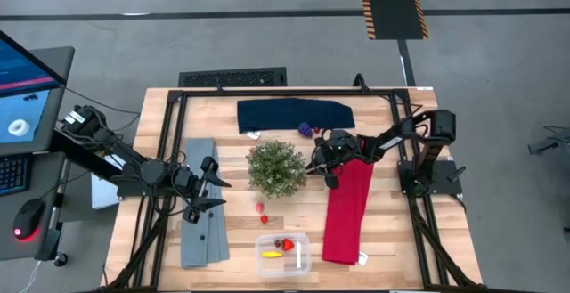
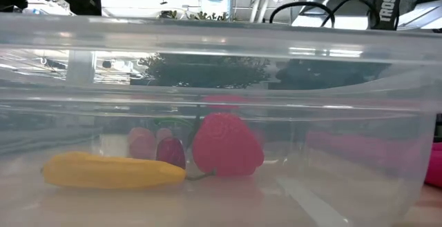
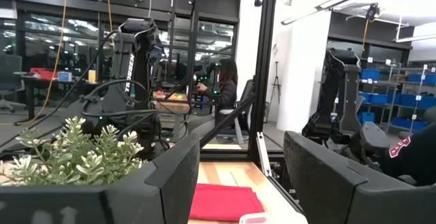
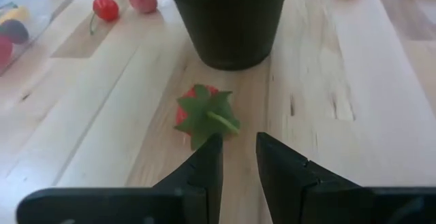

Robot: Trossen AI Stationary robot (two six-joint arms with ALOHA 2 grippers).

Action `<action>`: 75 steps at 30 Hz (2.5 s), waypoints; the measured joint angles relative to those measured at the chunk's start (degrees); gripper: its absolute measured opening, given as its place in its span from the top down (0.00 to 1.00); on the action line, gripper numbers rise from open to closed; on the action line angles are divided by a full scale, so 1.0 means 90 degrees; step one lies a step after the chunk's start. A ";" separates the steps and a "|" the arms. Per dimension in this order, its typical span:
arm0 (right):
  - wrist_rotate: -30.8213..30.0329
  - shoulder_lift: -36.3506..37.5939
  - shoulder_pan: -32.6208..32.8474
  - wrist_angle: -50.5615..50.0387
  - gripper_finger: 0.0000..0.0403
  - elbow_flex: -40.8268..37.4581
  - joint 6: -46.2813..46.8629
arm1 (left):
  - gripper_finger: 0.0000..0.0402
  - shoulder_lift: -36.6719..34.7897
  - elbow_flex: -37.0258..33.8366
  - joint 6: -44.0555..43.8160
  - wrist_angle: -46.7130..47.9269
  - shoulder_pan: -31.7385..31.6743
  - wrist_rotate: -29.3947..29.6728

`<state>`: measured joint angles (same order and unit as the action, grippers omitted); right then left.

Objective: Pick and placing Produce into tupperware
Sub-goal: Put the strawberry into the transparent container

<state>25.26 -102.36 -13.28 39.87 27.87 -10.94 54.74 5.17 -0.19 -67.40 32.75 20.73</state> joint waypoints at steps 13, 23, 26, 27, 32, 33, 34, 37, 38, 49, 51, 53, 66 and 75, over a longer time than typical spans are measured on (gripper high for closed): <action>0.0036 -0.0011 0.0045 0.0190 0.72 0.0001 0.0054 | 0.49 0.0000 0.0000 0.0000 0.0027 0.0000 0.0000; 0.0036 -0.0011 0.0130 0.0291 0.72 0.0002 0.0117 | 0.49 0.0000 0.0000 -0.0002 0.0027 0.0000 0.0000; 0.0027 -0.0011 0.0135 0.0245 0.72 0.0032 0.0121 | 0.49 0.0001 0.0000 -0.0002 0.0027 0.0000 0.0000; 0.0024 -0.0011 0.0139 0.0242 0.72 0.0032 0.0121 | 0.49 0.0000 0.0000 -0.0001 0.0027 -0.0001 0.0000; 0.0024 -0.0011 0.0139 0.0243 0.72 0.0032 0.0122 | 0.49 0.0000 0.0000 -0.0002 0.0027 -0.0001 0.0000; 0.0024 -0.0011 0.0141 0.0243 0.72 0.0032 0.0122 | 0.49 0.0001 0.0000 -0.0002 0.0027 0.0000 0.0000; 0.0024 -0.0011 0.0141 0.0241 0.72 0.0032 0.0122 | 0.49 0.0000 0.0000 -0.0002 0.0027 0.0000 0.0000; 0.0024 -0.0011 0.0141 0.0241 0.72 0.0032 0.0126 | 0.49 0.0000 0.0000 -0.0002 0.0027 0.0000 0.0000; 0.0024 -0.0011 0.0140 0.0241 0.72 0.0032 0.0161 | 0.49 0.0001 0.0000 -0.0002 0.0027 -0.0001 0.0000; 0.0027 -0.0008 0.0143 0.0195 0.80 0.0032 0.0171 | 0.49 0.0000 0.0000 -0.0002 0.0027 0.0000 0.0000; 0.0027 -0.0008 0.0143 0.0192 0.81 0.0032 0.0170 | 0.49 0.0000 0.0000 -0.0002 0.0026 -0.0002 0.0000; 0.0028 -0.0008 0.0143 0.0192 0.82 0.0032 0.0169 | 0.49 0.0001 0.0000 -0.0002 0.0026 -0.0002 0.0000; 0.0043 -0.0008 0.0145 0.0091 0.96 0.0035 0.0234 | 0.49 0.0001 0.0000 0.0001 0.0027 -0.0001 0.0000; 0.0045 -0.0008 0.0146 0.0093 0.97 0.0035 0.0400 | 0.49 0.0001 0.0000 0.0000 0.0027 0.0000 0.0000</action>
<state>25.66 -102.43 -11.97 40.71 28.18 -7.35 54.75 5.17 -0.19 -67.16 32.75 20.73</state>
